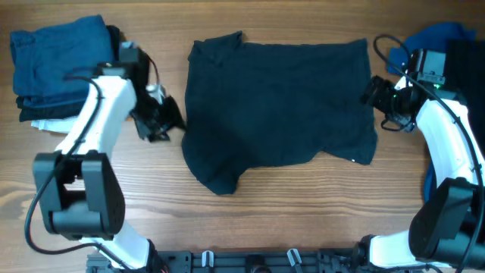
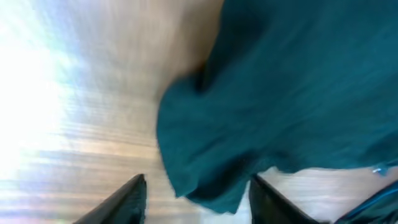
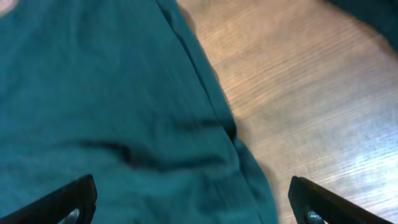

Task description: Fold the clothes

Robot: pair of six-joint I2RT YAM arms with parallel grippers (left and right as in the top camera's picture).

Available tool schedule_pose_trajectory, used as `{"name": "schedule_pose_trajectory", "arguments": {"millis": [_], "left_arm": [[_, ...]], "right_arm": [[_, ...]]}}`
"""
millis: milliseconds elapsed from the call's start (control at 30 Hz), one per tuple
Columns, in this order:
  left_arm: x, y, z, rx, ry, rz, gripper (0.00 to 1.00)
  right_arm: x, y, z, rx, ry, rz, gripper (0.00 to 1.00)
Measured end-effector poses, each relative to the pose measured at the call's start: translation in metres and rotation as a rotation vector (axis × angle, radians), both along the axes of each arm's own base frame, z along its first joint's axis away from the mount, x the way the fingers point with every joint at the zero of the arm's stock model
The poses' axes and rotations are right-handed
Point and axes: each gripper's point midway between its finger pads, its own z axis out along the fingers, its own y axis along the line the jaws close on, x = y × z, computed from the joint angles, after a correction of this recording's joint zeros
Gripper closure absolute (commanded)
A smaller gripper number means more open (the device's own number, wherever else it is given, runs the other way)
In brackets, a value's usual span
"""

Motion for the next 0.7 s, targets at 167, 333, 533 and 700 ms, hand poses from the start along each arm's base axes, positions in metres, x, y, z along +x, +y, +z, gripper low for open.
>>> {"name": "schedule_pose_trajectory", "arguments": {"millis": [167,333,533,700], "left_arm": [[-0.021,-0.021,-0.015,0.039,0.045,-0.086,0.96],[-0.023,-0.029,-0.019,0.127,0.026,-0.137,0.96],[-0.019,-0.021,-0.03,0.165,0.015,-0.117,0.96],[-0.031,-0.018,-0.064,0.169,0.024,-0.107,0.96]], "right_arm": [[0.014,-0.003,0.007,-0.014,-0.065,0.0,0.0],[0.015,-0.003,0.007,-0.014,-0.067,0.0,0.0],[0.015,-0.003,0.007,-0.014,-0.066,0.0,0.0],[0.015,-0.003,0.008,-0.014,-0.068,0.0,0.0]]}}
